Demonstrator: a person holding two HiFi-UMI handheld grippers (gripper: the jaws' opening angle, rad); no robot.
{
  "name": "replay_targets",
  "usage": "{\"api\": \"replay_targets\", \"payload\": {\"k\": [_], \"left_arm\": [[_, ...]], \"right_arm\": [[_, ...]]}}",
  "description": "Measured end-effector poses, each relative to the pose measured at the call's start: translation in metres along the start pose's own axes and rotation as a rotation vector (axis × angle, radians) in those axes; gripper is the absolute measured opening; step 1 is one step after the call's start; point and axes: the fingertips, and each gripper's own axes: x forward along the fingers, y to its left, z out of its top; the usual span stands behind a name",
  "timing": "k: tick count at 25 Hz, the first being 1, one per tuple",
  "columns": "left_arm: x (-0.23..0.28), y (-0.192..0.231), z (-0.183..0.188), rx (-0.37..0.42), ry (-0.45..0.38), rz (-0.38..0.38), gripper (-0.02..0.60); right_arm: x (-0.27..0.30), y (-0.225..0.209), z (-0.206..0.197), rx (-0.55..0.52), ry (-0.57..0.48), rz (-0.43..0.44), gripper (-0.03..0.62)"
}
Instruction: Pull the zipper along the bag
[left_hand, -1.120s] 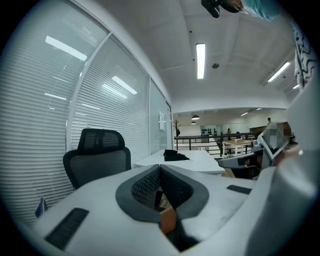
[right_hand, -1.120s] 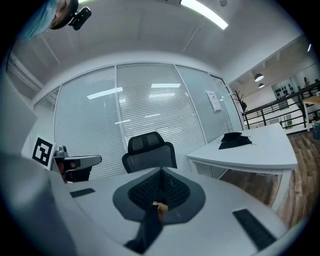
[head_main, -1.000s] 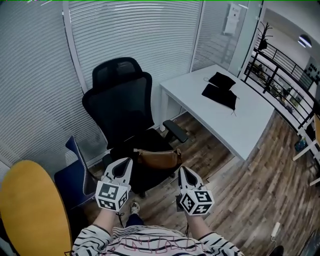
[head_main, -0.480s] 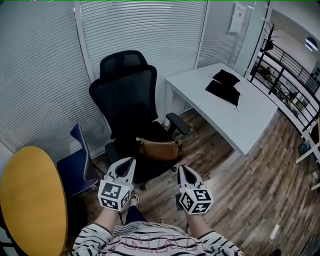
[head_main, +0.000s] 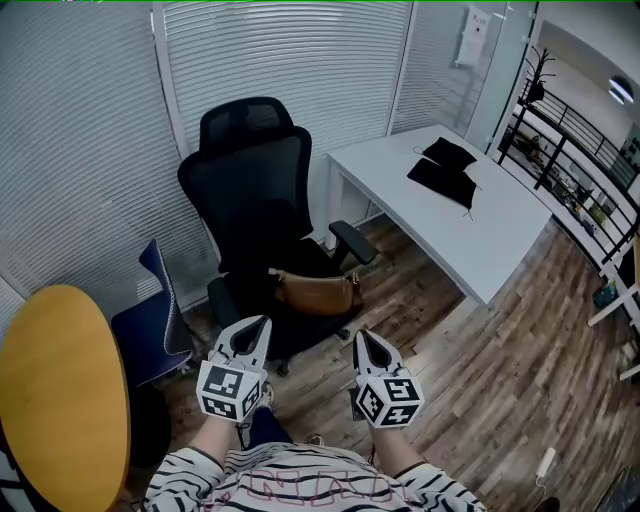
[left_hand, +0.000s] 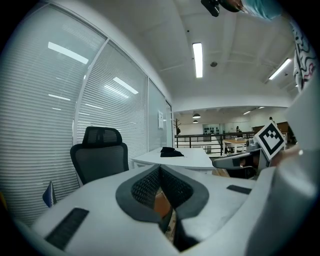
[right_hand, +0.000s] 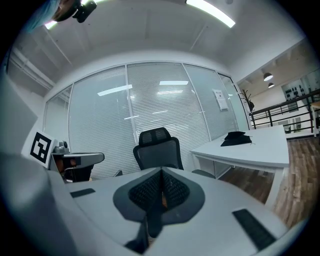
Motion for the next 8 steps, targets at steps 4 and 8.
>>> {"api": "replay_targets", "payload": {"k": [4,8], "left_arm": [[-0.0009,0.0014,-0.0020,0.001,-0.005,0.009,0.028],[-0.0007,0.0042,-0.0032,0.006,-0.007,0.018,0.028]], "right_arm": [[-0.0001,0.0010,-0.0037,-0.005,0.003,-0.001,0.028],[0.0009,0.0018,-0.0039,-0.008,0.003,-0.005,0.028]]}}
